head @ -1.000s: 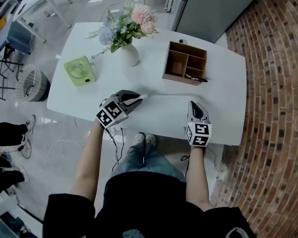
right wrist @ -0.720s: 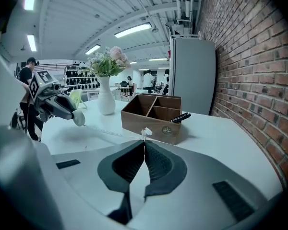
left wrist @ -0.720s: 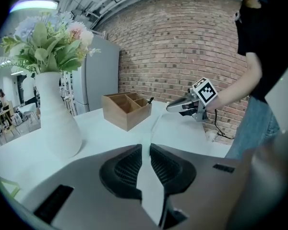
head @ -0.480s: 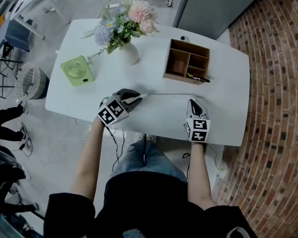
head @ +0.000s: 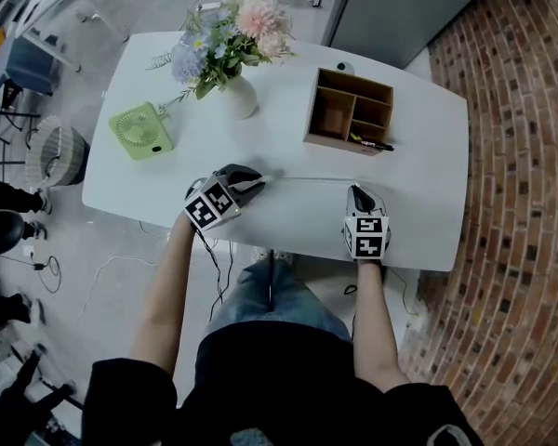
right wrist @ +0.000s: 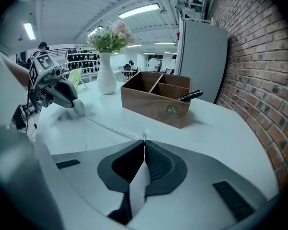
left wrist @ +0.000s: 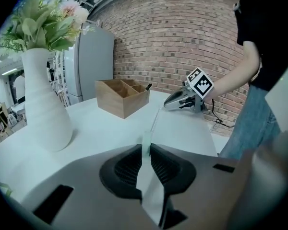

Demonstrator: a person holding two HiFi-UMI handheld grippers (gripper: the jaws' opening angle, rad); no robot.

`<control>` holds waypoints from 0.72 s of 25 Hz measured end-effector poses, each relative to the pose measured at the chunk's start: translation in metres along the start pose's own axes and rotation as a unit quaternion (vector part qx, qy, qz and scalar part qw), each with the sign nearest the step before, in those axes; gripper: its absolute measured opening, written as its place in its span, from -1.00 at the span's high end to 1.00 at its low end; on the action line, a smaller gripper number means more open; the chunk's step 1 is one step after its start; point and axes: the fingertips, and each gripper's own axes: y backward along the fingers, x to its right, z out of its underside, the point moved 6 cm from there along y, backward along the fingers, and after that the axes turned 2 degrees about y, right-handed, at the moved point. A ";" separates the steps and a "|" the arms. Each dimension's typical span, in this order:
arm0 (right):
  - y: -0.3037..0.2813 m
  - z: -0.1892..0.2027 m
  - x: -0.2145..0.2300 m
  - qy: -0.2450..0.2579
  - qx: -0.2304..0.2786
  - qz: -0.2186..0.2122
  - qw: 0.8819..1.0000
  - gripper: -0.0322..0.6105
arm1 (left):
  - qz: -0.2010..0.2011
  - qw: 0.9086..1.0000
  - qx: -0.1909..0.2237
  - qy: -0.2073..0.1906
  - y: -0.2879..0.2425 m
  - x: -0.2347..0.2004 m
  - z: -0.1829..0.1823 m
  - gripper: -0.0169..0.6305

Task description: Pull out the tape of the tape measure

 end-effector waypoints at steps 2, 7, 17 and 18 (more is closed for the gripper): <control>-0.002 0.001 0.000 -0.002 -0.008 0.000 1.000 0.87 | 0.002 1.000 -0.003 -0.002 -0.002 0.000 0.000 0.73; -0.008 0.002 0.002 -0.005 -0.024 0.000 1.000 0.87 | 0.004 1.000 -0.005 -0.003 -0.004 -0.002 0.000 0.73; -0.011 0.005 0.002 -0.023 -0.030 -0.001 0.999 0.86 | 0.004 1.000 -0.006 0.002 -0.006 -0.002 -0.003 0.73; -0.011 0.005 0.002 -0.023 -0.031 -0.003 0.999 0.86 | 0.004 1.000 -0.006 0.002 -0.006 -0.002 -0.003 0.72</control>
